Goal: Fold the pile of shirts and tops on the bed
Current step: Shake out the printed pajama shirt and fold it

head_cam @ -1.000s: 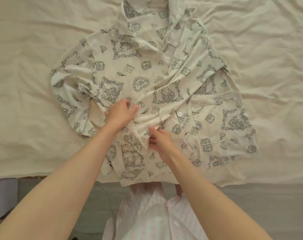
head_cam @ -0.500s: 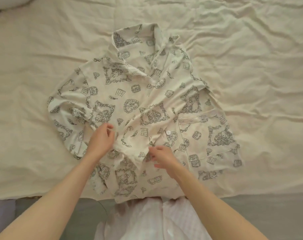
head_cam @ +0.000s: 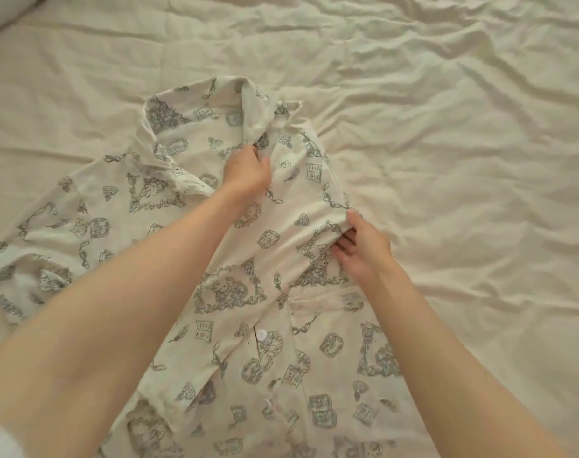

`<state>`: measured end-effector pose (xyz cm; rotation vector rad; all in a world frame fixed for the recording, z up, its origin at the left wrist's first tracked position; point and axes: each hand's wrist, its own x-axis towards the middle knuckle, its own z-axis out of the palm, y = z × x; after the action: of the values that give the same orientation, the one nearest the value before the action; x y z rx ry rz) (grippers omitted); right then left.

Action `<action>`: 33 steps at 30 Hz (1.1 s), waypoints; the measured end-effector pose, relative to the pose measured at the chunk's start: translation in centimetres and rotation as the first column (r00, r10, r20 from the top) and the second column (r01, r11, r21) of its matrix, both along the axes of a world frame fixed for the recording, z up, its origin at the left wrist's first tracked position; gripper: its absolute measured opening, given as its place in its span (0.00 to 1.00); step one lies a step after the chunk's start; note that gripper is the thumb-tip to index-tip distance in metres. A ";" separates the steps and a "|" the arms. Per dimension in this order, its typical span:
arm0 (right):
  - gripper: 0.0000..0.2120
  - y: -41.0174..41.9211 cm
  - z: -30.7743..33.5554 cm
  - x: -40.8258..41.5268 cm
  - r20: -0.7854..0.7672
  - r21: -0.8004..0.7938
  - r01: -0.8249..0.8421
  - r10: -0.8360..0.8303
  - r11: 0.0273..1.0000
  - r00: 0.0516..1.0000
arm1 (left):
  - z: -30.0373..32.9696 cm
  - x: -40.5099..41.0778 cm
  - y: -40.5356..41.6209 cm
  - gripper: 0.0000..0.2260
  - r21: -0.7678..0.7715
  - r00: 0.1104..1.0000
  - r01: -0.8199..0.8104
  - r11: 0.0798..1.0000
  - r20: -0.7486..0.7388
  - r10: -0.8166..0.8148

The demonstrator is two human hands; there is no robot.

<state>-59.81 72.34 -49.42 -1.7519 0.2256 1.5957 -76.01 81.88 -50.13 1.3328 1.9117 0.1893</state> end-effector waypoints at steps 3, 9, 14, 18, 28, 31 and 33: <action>0.03 0.9 -1.0 0.9 -0.042 -0.063 0.100 -0.103 0.993 0.994 | -1.1 1.6 2.5 0.09 -0.072 0.999 -0.053 0.996 0.002 0.053; 0.08 0.6 -0.9 1.3 0.004 -0.054 0.045 -0.045 0.998 0.999 | -0.4 0.7 2.6 0.08 0.186 0.988 0.132 0.974 -0.099 -0.115; 0.13 -2.1 0.6 -0.6 0.534 -0.044 -0.371 0.336 0.927 0.776 | 1.8 -3.4 -3.7 0.10 0.300 0.993 0.121 0.946 -0.018 -0.121; 0.26 -6.2 3.7 -4.0 0.760 -0.063 -0.724 0.503 0.687 0.411 | 4.0 -8.7 -13.1 0.10 0.313 1.000 -0.030 0.949 0.012 0.027; 0.23 -15.0 6.1 -22.6 0.774 -0.016 -0.984 0.621 -0.177 -0.124 | 5.0 -27.3 -29.7 0.18 0.103 0.686 -0.719 0.687 -0.050 0.726; 0.24 -18.6 4.5 -27.4 0.727 -0.124 -0.939 0.614 -0.322 -0.307 | 2.7 -29.4 -32.1 0.22 -0.160 0.663 -0.734 0.660 0.039 0.747; 0.24 -20.6 3.5 -29.3 0.670 -0.207 -0.918 0.635 -0.337 -0.384 | 1.6 -29.4 -32.9 0.17 -0.240 0.772 -0.604 0.760 0.059 0.633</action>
<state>-89.08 51.75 -45.90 -1.6807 -2.5296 1.4314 -105.43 48.99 -48.52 0.4859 2.1253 0.3878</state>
